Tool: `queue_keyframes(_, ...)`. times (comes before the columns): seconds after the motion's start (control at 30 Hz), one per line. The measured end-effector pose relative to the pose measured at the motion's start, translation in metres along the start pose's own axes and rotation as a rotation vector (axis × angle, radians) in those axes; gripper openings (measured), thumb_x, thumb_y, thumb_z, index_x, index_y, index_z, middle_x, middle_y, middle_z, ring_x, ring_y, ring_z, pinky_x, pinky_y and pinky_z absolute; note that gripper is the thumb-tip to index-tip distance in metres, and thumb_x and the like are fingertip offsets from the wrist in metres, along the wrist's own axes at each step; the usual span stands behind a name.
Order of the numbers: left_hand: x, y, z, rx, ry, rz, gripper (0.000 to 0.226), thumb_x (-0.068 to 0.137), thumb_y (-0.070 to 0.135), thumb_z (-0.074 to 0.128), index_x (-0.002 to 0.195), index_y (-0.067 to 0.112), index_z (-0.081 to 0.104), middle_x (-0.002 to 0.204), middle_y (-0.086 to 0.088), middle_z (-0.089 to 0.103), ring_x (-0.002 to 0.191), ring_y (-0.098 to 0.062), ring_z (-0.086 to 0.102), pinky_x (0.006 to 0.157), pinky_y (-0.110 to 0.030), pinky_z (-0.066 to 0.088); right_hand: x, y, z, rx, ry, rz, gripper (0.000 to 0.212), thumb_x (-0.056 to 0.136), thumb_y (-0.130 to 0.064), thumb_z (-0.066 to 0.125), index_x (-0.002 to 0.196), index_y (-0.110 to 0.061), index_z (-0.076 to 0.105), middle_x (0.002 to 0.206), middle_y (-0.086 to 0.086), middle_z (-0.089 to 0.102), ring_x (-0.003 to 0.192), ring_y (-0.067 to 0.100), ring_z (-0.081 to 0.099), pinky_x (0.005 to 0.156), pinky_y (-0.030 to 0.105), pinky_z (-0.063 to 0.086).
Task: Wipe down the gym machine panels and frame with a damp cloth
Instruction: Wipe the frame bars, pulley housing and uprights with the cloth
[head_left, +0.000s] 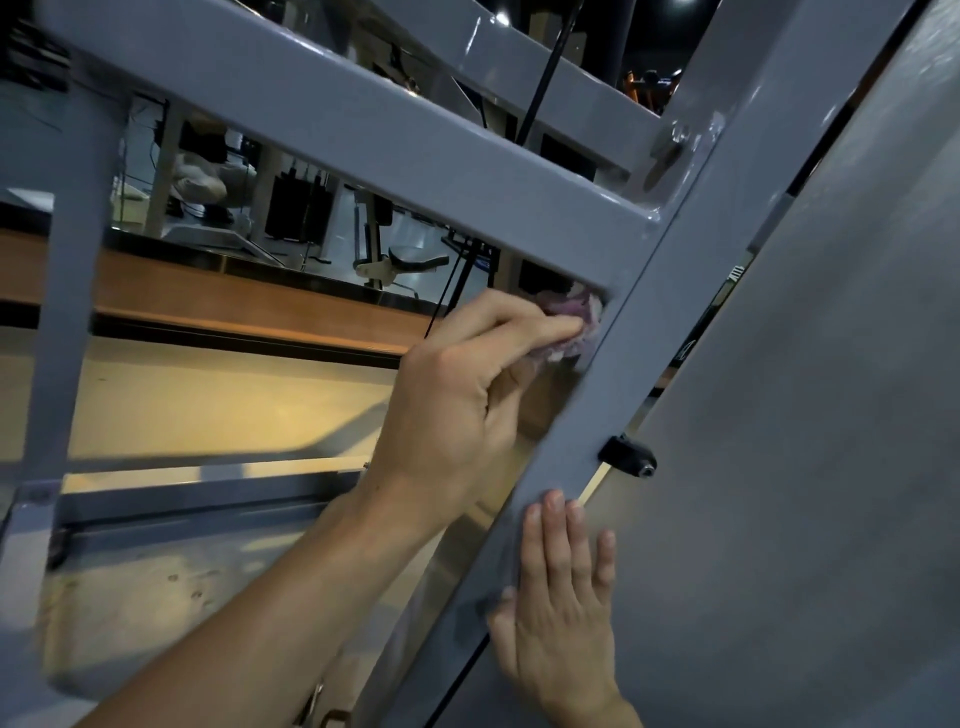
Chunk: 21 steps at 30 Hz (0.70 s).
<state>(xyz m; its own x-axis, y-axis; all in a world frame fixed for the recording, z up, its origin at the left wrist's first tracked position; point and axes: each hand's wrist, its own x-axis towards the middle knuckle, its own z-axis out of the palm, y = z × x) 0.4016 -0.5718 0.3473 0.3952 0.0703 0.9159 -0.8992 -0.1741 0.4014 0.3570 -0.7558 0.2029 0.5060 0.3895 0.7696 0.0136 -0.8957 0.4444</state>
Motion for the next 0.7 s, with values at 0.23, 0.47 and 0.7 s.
queue_keyframes(0.23, 0.018, -0.021, 0.037, -0.127, 0.006, -0.393, 0.041, 0.099, 0.0, 0.061, 0.131, 0.022, 0.072, 0.123, 0.011, 0.069, 0.117, -0.003, 0.062, 0.106, -0.018, 0.048, -0.002, -0.004, -0.005, 0.019, -0.036, 0.024, 0.093, 0.081, -0.026, 0.043, 0.162, -0.003, 0.004, 0.171, 0.014, 0.0, 0.158, 0.029, 0.002, 0.128, 0.051, 0.001)
queue_keyframes(0.47, -0.065, -0.074, 0.042, 0.011, -0.274, -0.678, 0.04, 0.1, 0.0, 0.057, 0.129, 0.022, 0.073, 0.123, 0.007, 0.072, 0.12, -0.014, 0.066, 0.099, -0.009, 0.044, -0.001, -0.006, -0.006, 0.041, -0.036, 0.036, 0.094, 0.081, -0.027, 0.044, 0.162, -0.003, 0.005, 0.171, 0.014, 0.0, 0.158, 0.029, 0.003, 0.128, 0.051, 0.0)
queue_keyframes(0.7, -0.02, -0.046, 0.037, -0.107, -0.052, -0.503, 0.032, 0.1, 0.006, 0.064, 0.128, 0.018, 0.073, 0.121, 0.007, 0.073, 0.112, -0.006, 0.067, 0.104, -0.022, 0.051, -0.001, -0.007, -0.004, 0.042, -0.017, 0.036, 0.093, 0.082, -0.028, 0.044, 0.162, -0.003, 0.004, 0.171, 0.013, -0.001, 0.158, 0.029, 0.002, 0.128, 0.052, 0.0)
